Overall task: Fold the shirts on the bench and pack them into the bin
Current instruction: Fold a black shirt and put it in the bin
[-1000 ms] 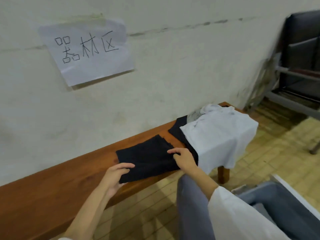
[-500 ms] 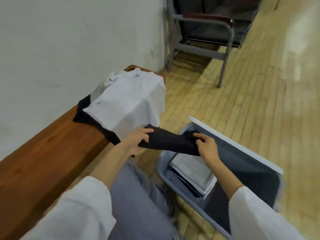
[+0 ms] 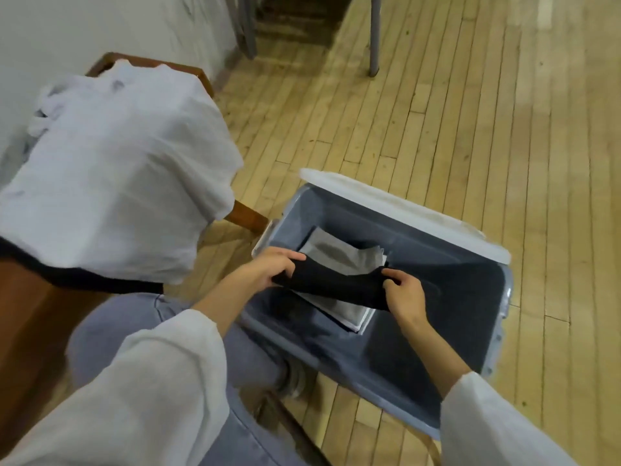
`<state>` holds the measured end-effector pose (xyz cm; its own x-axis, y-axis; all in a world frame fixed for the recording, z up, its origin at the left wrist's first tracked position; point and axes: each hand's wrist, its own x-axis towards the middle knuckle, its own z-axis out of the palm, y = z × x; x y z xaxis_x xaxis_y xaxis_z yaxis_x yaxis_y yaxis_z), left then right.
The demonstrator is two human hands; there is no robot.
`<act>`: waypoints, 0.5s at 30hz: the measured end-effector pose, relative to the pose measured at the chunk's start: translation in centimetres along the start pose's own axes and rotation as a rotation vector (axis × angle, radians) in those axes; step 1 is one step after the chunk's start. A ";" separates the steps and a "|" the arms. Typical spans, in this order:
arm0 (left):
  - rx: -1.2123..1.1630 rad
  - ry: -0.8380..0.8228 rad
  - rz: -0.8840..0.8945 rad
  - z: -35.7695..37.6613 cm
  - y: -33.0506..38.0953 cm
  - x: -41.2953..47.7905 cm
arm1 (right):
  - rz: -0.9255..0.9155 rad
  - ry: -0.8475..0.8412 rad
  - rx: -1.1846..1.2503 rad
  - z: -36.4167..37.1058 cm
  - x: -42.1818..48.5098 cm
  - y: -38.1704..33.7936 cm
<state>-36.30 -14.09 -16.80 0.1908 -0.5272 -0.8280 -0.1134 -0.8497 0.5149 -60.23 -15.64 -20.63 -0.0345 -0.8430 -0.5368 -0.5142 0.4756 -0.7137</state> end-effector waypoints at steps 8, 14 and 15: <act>0.141 0.514 0.361 2.1 2.8 7.2 | -0.138 0.303 0.219 4.1 3.5 -1.5; 0.530 0.278 0.250 2.9 -5.5 16.1 | 0.015 0.260 0.124 11.0 5.9 7.0; 0.644 0.218 0.247 2.9 -7.1 16.9 | 0.024 0.231 0.113 11.8 5.7 8.4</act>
<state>-35.09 -16.95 -35.06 0.2680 -0.7483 -0.6068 -0.7173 -0.5755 0.3929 -54.60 -13.52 -34.98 -0.2477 -0.8598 -0.4466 -0.4124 0.5106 -0.7544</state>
